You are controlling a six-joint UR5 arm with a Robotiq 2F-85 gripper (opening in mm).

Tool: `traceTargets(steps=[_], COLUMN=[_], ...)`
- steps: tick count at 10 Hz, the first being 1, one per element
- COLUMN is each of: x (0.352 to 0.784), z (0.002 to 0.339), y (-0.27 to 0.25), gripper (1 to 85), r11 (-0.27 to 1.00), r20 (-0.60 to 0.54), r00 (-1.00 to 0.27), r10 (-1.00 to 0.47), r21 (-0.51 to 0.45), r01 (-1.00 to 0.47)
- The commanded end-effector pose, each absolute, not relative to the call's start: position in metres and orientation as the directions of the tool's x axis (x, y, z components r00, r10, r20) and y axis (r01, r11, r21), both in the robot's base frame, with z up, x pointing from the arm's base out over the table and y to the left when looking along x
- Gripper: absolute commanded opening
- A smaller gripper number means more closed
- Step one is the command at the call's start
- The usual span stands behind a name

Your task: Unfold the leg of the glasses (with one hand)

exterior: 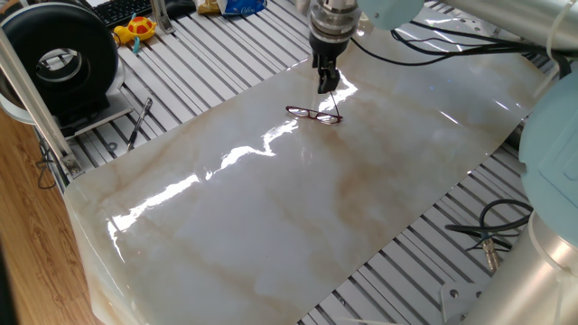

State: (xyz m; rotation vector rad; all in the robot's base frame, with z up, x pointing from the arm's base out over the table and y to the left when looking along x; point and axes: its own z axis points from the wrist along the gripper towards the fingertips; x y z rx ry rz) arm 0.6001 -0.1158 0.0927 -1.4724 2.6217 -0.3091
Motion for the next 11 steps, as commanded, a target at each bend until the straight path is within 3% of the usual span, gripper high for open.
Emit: traceTargets(steps=[1, 7, 11], x=[0.598, 0.607, 0.600], z=[0.092, 0.099, 0.111], y=[-0.110, -0.105, -0.097], gripper=[61.7, 61.3, 61.0], r11=[0.519, 0.516, 0.583], r20=[-0.030, -0.023, -0.035], r00=[-0.526, -0.524, -0.587], r10=[-0.850, -0.851, -0.809], r21=[-0.221, -0.221, -0.183], r01=[-0.826, -0.828, -0.792])
